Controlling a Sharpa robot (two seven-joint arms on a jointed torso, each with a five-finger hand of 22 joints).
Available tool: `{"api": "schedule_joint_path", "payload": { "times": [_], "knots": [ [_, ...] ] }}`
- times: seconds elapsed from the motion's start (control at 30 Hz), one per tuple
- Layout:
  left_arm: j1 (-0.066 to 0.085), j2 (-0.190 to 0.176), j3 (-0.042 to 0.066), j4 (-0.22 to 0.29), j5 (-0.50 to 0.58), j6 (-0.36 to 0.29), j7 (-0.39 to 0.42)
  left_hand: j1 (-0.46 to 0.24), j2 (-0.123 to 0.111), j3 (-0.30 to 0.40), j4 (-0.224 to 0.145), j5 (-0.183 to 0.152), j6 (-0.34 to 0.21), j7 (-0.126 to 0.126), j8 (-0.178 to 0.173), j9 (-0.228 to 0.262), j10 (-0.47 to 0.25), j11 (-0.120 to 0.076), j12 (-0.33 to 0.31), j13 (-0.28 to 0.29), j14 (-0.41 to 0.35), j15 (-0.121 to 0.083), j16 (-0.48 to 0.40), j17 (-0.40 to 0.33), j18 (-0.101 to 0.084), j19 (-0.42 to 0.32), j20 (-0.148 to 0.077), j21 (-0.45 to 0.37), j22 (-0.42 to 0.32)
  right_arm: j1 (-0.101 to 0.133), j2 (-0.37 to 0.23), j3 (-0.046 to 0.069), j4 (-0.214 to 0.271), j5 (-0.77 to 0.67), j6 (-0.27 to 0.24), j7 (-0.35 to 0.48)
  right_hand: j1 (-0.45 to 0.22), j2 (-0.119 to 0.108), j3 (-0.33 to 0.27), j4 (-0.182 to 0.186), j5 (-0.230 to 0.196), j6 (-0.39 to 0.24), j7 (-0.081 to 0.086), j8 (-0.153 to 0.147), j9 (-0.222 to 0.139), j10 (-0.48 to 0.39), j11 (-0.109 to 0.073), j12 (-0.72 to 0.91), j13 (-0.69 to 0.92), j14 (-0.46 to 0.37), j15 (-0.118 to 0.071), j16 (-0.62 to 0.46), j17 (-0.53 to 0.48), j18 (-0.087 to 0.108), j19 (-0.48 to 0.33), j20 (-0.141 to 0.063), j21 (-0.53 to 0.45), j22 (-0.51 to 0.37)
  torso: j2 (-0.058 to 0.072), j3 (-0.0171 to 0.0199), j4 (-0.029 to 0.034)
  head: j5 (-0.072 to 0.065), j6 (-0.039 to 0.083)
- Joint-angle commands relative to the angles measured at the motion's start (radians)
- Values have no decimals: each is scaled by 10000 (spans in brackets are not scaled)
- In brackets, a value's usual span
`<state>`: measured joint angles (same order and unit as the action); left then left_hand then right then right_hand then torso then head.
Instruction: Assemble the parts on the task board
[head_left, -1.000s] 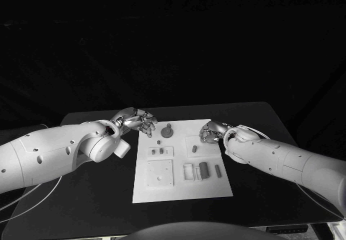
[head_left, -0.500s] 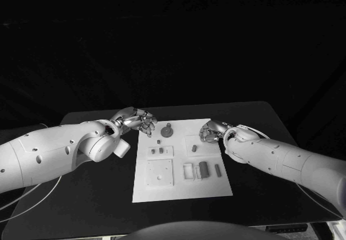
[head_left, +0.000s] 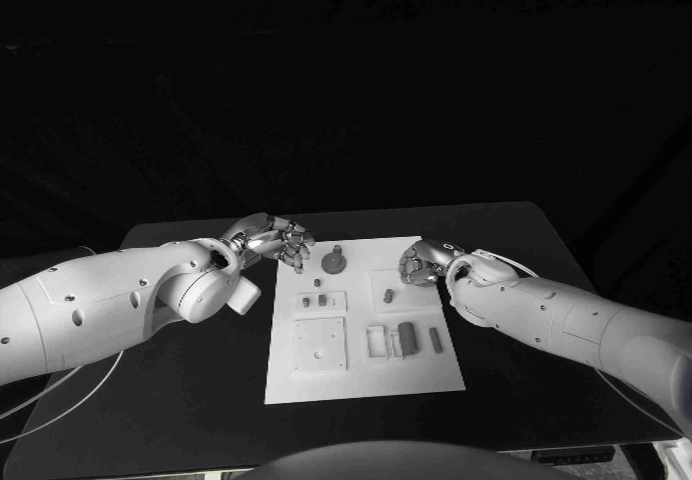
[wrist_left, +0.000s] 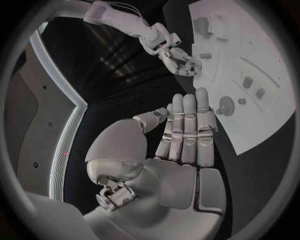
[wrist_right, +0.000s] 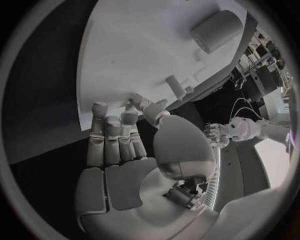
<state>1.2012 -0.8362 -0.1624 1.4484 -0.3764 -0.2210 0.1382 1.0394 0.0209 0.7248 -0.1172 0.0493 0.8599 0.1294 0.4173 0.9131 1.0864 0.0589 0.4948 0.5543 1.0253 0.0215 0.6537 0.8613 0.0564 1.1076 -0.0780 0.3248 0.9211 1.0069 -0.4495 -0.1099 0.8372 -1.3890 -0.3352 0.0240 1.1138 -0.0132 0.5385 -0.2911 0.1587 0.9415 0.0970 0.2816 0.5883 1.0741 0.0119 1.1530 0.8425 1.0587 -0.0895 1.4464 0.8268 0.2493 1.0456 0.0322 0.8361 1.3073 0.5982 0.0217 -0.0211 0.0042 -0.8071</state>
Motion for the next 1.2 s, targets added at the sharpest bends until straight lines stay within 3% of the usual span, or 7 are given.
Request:
{"api": "schedule_joint_path", "payload": {
  "times": [0.03,1.2],
  "knots": [
    [15,7,10,31,-2,101,53,23,-96,-9,-64,-8,-10,32,-37,12,-72,2,-28,11,-40,1,8,-11,131,-59,9,-41,14,-77,16,-45,-31,-368,71,17,70,-38,60,-19,-7,279,176,61,-18,7,-86,-55,-6,-5,-62,32,-2,125,-17,-30,33,158,2,-2,-1,-8,-8],
    [32,-52,11,-81,-85,101,33,5,-115,-24,-33,-8,-1,30,-57,34,-76,4,-36,30,-46,5,14,-29,134,-58,13,-54,17,-44,-453,-11,592,-158,-472,163,-221,98,81,20,44,302,165,13,-27,52,-99,-88,-3,25,-91,24,-6,125,44,-23,40,140,2,8,-7,-22,-21]
  ]
}}
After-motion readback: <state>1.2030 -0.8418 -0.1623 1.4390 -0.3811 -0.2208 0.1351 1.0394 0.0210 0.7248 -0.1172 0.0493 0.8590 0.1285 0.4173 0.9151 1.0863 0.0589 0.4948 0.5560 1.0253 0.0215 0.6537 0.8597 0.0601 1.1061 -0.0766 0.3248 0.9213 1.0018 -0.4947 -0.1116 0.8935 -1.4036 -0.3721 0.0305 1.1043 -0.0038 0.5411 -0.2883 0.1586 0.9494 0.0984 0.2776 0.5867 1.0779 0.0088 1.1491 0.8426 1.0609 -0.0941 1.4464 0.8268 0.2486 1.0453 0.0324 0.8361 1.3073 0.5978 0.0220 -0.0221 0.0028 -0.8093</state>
